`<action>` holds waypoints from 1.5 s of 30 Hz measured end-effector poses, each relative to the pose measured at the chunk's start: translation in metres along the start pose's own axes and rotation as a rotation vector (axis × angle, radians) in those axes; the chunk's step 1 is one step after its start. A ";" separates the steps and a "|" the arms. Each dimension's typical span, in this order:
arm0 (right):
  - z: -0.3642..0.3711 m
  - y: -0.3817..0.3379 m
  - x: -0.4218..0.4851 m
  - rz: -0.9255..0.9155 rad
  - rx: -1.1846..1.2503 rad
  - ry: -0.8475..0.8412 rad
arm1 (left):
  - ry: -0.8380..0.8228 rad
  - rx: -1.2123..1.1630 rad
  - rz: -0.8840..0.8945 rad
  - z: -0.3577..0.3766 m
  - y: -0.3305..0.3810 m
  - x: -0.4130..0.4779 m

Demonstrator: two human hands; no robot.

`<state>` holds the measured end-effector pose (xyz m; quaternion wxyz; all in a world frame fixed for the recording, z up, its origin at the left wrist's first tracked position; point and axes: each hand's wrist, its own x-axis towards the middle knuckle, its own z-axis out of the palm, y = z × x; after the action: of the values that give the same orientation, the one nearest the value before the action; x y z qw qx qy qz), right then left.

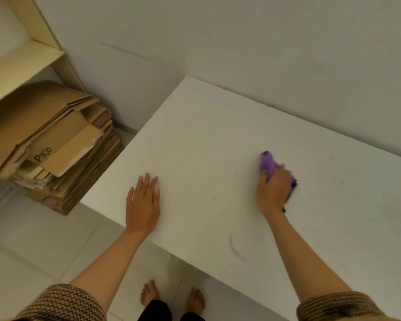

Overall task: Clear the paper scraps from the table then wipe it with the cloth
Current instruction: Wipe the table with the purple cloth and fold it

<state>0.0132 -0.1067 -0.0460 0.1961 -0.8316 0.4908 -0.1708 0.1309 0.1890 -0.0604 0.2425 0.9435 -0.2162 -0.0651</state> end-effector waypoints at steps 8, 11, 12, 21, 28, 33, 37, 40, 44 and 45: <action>0.056 -0.098 -0.155 -0.781 0.151 -0.517 | -0.015 0.060 -0.050 -0.019 -0.028 -0.022; 0.060 -0.070 -0.140 -0.721 0.124 -0.437 | -0.022 0.060 -0.083 -0.025 -0.042 -0.028; 0.059 -0.060 -0.127 -0.629 0.135 -0.379 | -0.031 0.044 -0.096 -0.027 -0.047 -0.030; 0.048 -0.077 -0.069 -0.217 0.099 -0.094 | 0.014 -0.163 -0.144 -0.054 -0.089 -0.025; 0.120 -0.191 -0.212 -1.121 0.082 -0.472 | 0.160 -0.305 -0.256 -0.064 -0.107 -0.018; 0.140 -0.216 -0.157 -1.067 -0.073 -0.555 | 0.155 -0.248 -0.266 -0.065 -0.115 -0.011; 0.129 -0.185 -0.064 -0.687 -0.109 -0.426 | 0.053 -0.146 -0.137 -0.054 -0.103 0.000; 0.098 -0.125 -0.005 -0.397 -0.109 -0.303 | -0.001 -0.108 -0.109 -0.043 -0.094 0.009; 0.066 -0.082 0.032 0.007 0.072 -0.075 | 0.007 -0.081 -0.136 -0.032 -0.082 0.023; 0.062 -0.089 0.033 0.022 0.189 -0.015 | 0.013 -0.081 -0.141 -0.030 -0.078 0.027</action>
<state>0.1243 -0.0873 -0.0525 0.2792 -0.8052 0.4800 -0.2081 0.1914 0.2517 -0.0728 0.2768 0.9461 -0.1451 -0.0846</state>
